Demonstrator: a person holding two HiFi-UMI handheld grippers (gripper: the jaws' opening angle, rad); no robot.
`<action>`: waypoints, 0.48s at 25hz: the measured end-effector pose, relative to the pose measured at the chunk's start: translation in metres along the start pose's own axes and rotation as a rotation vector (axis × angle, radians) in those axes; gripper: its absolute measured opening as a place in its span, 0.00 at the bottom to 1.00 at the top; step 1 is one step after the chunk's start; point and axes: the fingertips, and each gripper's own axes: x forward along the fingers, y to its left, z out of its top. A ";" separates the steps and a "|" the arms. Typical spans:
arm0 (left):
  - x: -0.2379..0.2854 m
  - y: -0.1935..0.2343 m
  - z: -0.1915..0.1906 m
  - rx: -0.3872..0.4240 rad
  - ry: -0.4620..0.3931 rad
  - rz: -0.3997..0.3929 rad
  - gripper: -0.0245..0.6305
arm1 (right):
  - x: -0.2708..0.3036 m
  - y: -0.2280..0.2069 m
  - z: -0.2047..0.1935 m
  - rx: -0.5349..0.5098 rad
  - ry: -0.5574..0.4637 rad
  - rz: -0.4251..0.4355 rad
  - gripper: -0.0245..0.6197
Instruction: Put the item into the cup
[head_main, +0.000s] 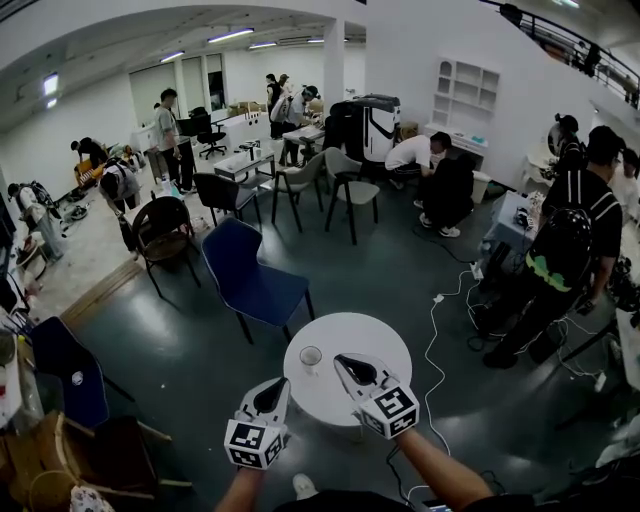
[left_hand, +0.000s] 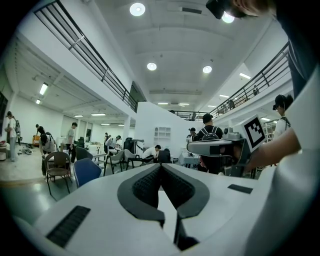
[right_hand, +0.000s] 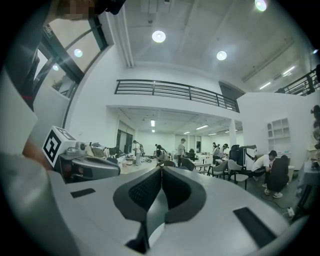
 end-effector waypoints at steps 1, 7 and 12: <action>-0.002 -0.006 0.000 0.001 0.000 0.002 0.06 | -0.006 0.000 0.000 0.001 -0.001 0.002 0.07; -0.013 -0.043 -0.001 0.019 0.011 0.008 0.06 | -0.044 0.002 0.001 0.003 -0.013 0.017 0.07; -0.026 -0.064 0.005 0.040 0.001 0.019 0.06 | -0.073 0.007 0.002 0.000 -0.021 0.022 0.07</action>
